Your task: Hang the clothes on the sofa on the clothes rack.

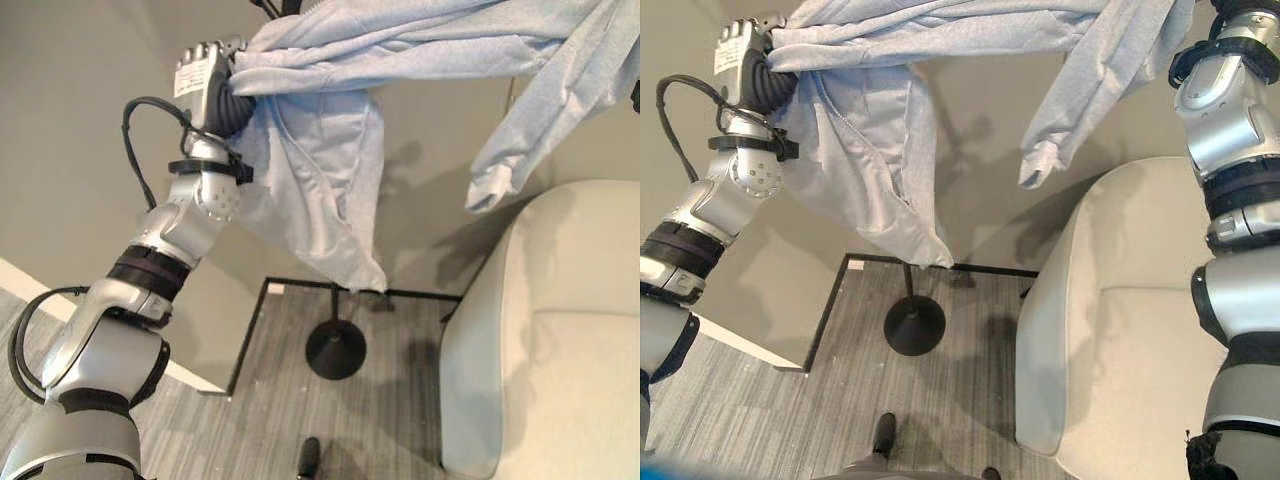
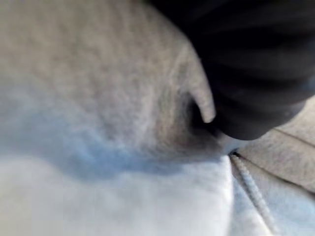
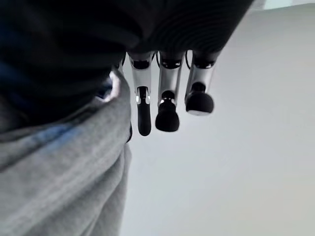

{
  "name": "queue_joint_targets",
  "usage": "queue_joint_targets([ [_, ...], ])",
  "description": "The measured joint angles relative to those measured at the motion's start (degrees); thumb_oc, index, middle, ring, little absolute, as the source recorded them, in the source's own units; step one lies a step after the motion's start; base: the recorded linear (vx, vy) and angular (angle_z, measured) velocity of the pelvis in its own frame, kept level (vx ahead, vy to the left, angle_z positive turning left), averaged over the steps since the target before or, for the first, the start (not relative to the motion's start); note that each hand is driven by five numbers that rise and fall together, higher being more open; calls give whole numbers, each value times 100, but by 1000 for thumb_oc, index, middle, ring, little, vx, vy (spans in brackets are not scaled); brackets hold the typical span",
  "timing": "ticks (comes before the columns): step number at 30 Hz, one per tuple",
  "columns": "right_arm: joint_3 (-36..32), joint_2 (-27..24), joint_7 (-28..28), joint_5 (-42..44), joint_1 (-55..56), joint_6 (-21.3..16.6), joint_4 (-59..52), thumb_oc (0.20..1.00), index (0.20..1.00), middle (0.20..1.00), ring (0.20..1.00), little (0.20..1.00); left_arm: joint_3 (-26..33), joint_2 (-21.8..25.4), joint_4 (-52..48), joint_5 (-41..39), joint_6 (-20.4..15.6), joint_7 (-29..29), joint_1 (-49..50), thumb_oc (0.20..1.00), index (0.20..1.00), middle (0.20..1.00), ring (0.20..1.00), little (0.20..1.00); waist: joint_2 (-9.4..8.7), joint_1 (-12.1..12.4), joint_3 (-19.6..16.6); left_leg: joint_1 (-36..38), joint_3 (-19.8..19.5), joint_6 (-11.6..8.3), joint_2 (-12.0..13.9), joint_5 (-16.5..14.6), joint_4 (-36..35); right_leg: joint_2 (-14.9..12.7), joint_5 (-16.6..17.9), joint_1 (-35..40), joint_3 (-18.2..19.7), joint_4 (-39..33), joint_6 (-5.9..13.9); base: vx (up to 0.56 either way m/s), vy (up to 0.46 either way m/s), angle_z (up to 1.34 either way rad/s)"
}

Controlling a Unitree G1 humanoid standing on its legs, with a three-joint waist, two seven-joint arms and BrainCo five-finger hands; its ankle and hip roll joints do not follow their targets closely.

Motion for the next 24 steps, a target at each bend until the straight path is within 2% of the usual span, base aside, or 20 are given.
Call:
queue_joint_targets([
  [3,340,200,144,158,-242,-32,572,200,200,200,200,200,-317,-143,660,-230,-45,-13,-297,200,200,200,200,200,-11,123,-48,-50,-87,-5,-20,5,8,2,-21,-15,-54,0,-2,18,6,13],
  [7,323,717,170,387,-338,-34,1201,200,200,200,200,200,-467,-550,1458,-521,-50,-67,-583,200,200,200,200,200,-44,217,-132,-283,-255,-9,-85,2,114,3,-60,-91,-172,0,5,11,4,21],
  [9,326,767,213,426,-254,-33,1217,200,200,200,200,200,-469,-625,1575,-521,-27,-136,-581,200,200,200,200,200,-69,291,-160,-365,-256,-8,-88,2,119,-4,-61,-170,-159,1,5,-5,9,5],
  [13,148,1362,350,480,270,-43,1221,200,200,200,200,200,-533,-695,2123,-532,-5,-253,-334,200,200,200,200,200,-175,441,-245,-520,-259,-18,-118,16,129,-23,-60,-313,-150,7,5,-17,15,2],
  [17,49,1638,419,561,732,-27,1230,200,200,200,200,200,-533,-846,2090,-531,-14,-340,-38,200,200,200,200,200,-204,505,-269,-681,-291,-12,-110,30,132,1,-97,-524,-138,185,58,-35,20,7],
  [24,-639,2151,352,598,1689,-112,1217,200,200,200,200,200,-350,-1268,1032,-749,-34,-322,1056,200,200,200,200,200,-338,539,-249,-674,-290,8,-214,56,109,-98,-114,-556,-117,285,85,-32,11,3],
])
